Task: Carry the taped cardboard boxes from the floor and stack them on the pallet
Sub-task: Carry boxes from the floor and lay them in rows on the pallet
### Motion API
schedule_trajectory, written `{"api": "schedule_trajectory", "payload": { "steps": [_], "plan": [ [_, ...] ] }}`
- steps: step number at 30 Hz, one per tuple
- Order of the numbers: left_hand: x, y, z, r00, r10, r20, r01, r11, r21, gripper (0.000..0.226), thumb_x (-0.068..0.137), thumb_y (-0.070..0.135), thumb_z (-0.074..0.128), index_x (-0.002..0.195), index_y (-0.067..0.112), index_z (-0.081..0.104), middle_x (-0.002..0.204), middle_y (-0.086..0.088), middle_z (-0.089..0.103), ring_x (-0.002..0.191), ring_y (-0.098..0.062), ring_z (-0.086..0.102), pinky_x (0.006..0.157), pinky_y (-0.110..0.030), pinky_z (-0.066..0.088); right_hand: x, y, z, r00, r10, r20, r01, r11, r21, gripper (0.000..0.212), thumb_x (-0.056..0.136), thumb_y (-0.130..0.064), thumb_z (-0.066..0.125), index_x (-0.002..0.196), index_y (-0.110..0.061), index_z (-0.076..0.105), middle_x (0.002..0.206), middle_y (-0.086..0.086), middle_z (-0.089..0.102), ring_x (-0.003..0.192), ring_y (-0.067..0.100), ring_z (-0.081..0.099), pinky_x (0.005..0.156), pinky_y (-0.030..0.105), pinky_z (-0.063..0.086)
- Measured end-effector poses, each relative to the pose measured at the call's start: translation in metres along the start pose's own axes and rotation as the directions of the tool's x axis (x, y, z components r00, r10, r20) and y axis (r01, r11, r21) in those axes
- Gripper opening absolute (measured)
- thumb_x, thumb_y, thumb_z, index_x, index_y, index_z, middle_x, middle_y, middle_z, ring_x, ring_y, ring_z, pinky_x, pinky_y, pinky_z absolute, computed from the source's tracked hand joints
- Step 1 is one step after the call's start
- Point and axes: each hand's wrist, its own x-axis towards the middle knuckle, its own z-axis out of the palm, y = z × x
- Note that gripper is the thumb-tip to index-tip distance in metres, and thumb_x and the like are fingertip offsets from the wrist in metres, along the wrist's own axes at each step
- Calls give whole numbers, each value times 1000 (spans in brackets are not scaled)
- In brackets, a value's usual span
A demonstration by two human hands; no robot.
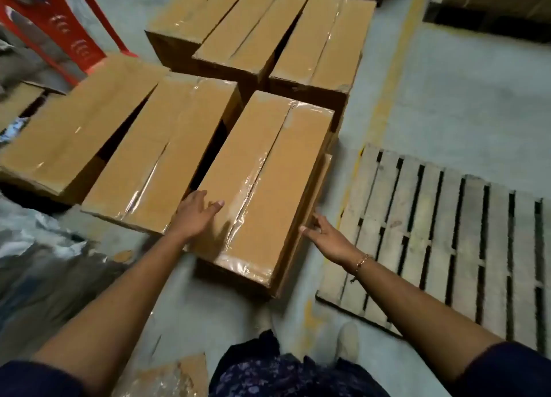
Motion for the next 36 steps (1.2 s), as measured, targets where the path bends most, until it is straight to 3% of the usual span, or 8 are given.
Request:
{"api": "schedule_trajectory", "payload": {
  "steps": [5,8,13,16,19,27,32,36],
  "plan": [
    [47,-22,5,999,-40,36,40,999,7,57,96,58,56,120,6,48,136,-21,50,125,-41,49,97,-50,40,19,-15,29,993,112,-44,-108,991,76,85,98,-55,53,162,-18,11,167,5,20,151,24,27,120,39,29],
    [62,-28,7,991,-119,59,118,993,27,86,93,63,54,151,4,32,155,-19,41,139,-40,41,111,-53,31,28,-21,45,978,198,-63,-189,973,133,87,96,-58,54,161,-18,14,165,4,25,146,24,35,115,43,37],
    [80,-33,9,978,-173,120,192,966,-172,80,92,56,61,151,8,35,142,-22,53,128,-42,51,103,-47,42,35,-28,67,975,207,-82,-182,952,245,59,101,-41,55,152,-18,34,148,1,50,125,18,52,104,34,43],
    [84,-35,5,968,-200,155,231,949,-217,80,89,59,61,149,10,41,144,-19,54,127,-41,53,103,-44,44,39,-28,78,967,235,-102,-188,921,341,62,99,-44,59,151,-22,34,145,0,54,119,16,55,105,35,45],
    [80,-37,2,975,-170,146,199,956,-214,84,80,67,61,144,13,47,139,-16,58,124,-40,55,100,-44,46,39,-24,92,957,234,-172,-177,940,293,71,94,-51,63,152,-26,32,143,-3,56,124,21,58,104,39,49],
    [33,-32,9,989,68,133,-21,944,-328,58,97,50,61,147,25,47,140,2,59,127,-22,55,103,-38,42,11,1,86,913,151,-378,-19,943,332,71,91,-56,65,152,-35,34,139,-9,59,123,15,59,107,36,47],
    [-7,-4,38,984,98,149,-36,929,-369,89,85,75,57,156,25,36,155,-1,47,141,-24,44,115,-47,37,-33,34,65,861,169,-480,23,930,368,73,86,-62,67,149,-37,38,134,-12,61,119,11,61,104,36,50],
    [-45,41,73,974,169,149,-103,923,-371,77,98,53,58,160,19,28,162,-8,35,149,-26,33,114,-37,29,-80,77,45,808,219,-548,42,905,423,70,83,-64,70,143,-38,45,131,-14,63,118,11,62,104,38,50]
  ]
}}
